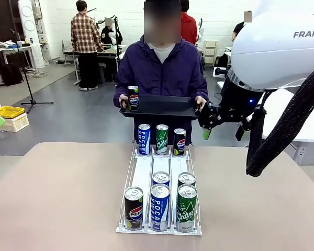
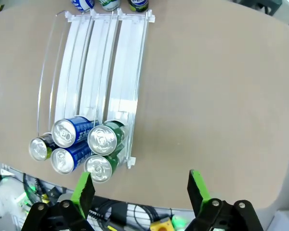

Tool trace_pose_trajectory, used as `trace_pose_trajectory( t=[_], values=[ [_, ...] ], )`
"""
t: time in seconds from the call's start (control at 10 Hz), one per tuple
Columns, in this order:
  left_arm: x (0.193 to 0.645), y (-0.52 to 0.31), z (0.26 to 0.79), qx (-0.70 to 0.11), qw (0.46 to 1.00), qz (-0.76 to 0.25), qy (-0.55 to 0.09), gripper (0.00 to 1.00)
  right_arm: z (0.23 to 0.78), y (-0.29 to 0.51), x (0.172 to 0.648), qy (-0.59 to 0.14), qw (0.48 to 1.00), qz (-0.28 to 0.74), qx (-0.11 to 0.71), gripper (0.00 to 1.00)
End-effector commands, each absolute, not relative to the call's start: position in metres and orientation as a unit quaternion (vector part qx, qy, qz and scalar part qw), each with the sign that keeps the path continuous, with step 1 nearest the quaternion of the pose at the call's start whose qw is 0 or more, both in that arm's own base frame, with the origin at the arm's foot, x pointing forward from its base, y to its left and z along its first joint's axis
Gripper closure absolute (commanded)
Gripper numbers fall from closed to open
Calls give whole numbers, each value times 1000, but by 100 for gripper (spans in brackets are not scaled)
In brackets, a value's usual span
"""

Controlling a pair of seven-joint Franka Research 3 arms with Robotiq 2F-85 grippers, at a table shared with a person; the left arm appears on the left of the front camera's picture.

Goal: Retrieve and hand over the desired beverage to the person.
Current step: Pick up another can of the same type that the person held from the Automatic Can Dispenser.

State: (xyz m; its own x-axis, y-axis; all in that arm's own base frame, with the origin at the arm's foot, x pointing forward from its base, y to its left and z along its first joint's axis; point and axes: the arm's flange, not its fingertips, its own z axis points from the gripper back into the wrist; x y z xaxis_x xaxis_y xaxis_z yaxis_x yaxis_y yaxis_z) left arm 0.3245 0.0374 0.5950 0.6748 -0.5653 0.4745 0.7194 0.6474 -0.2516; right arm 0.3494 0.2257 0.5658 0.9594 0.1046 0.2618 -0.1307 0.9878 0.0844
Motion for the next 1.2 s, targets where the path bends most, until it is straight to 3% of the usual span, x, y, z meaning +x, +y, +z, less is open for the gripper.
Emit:
trace_pose_trajectory(
  t=[0.0, 0.4, 1.1],
  values=[
    [324, 40, 596, -218, 886, -367, -180, 0, 566, 225, 350, -131, 989, 59, 48, 0],
    [324, 40, 596, -218, 886, -367, -180, 0, 566, 226, 350, -129, 989, 59, 51, 0],
    [324, 40, 596, -218, 886, -367, -180, 0, 486, 305, 315, -81, 996, 6, 43, 0]
  ],
)
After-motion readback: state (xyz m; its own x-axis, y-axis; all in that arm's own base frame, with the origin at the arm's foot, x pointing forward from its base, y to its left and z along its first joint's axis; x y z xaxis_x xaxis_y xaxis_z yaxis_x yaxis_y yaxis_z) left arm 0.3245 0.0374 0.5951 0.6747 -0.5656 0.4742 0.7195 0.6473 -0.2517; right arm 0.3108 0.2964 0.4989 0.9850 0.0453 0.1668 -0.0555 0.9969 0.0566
